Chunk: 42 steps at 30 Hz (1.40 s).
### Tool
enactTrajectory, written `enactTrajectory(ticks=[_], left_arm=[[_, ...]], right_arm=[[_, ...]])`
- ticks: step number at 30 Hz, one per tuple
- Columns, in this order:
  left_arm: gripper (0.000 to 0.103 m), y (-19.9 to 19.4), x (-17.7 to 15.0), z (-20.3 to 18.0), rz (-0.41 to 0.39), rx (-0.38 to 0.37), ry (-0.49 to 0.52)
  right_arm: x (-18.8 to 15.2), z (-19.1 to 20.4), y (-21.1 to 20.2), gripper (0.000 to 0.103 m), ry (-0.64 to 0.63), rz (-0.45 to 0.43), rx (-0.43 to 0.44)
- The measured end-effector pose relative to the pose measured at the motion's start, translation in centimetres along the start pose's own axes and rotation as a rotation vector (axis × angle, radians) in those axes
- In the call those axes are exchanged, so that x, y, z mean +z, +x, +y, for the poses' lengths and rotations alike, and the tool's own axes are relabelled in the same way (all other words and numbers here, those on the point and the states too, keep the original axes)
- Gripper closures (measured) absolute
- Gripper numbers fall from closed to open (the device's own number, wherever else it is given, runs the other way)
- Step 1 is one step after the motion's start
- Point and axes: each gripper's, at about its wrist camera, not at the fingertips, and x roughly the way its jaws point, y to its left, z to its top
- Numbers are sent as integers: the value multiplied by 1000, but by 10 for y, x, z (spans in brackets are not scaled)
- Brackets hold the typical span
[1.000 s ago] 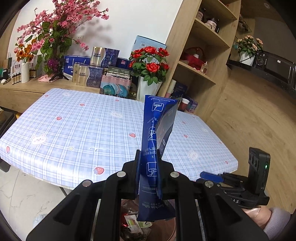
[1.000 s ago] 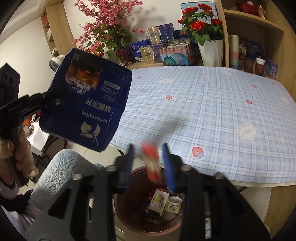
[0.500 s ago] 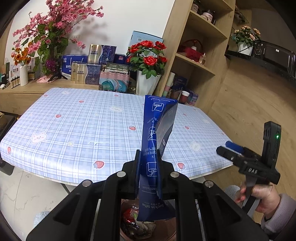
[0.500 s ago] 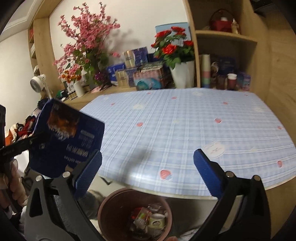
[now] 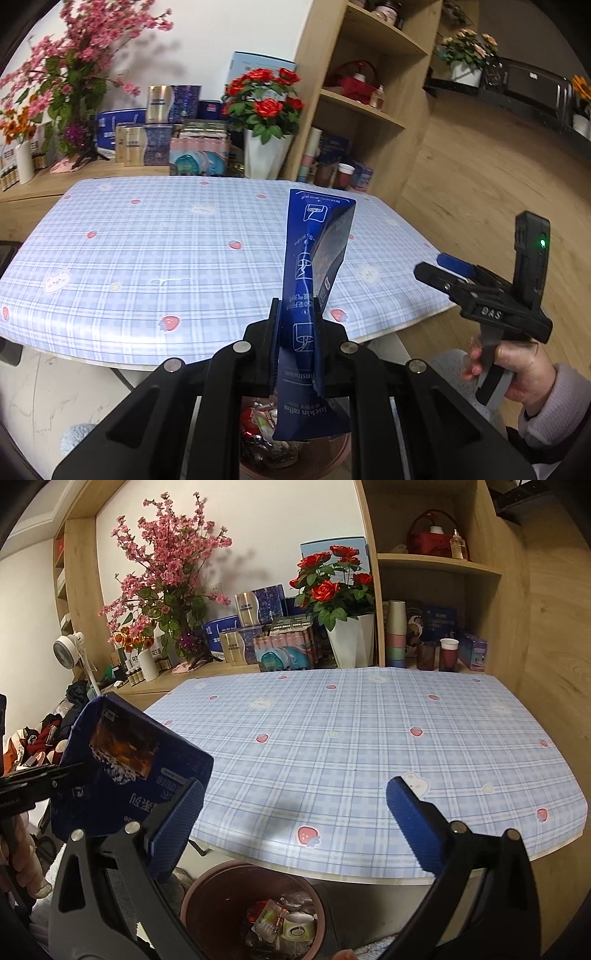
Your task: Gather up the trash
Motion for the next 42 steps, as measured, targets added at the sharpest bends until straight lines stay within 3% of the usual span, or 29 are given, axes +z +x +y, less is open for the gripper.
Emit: enactTrajectory(ticks=[5,9,10,15,20,28,35,42], left_arm=[[86,12,-6,-3,56,-72,1],[55,17,-12,-5,70,-66,5],[53,17,-13,-4,68,-55,5],[23,12,-13,-1,32,47,27],[8,9,-10,3,14,139,44],[6,-9,18,2,-58,234,105],[6,-39,63,-12,-171,282,214],[6,-73,104,-20,-271,330,226]], right_arm=[[-1,-6,-1,5,14,2,-7],[-3,-7,1,5,18,10,-9],[-4,-6,1,5,16,13,-10],[-5,-2,5,5,5,27,-11],[-5,4,8,5,-9,49,-15],[23,23,0,5,-86,69,-53],[69,36,-26,5,-111,14,-74],[105,51,-57,5,-139,-51,-95]])
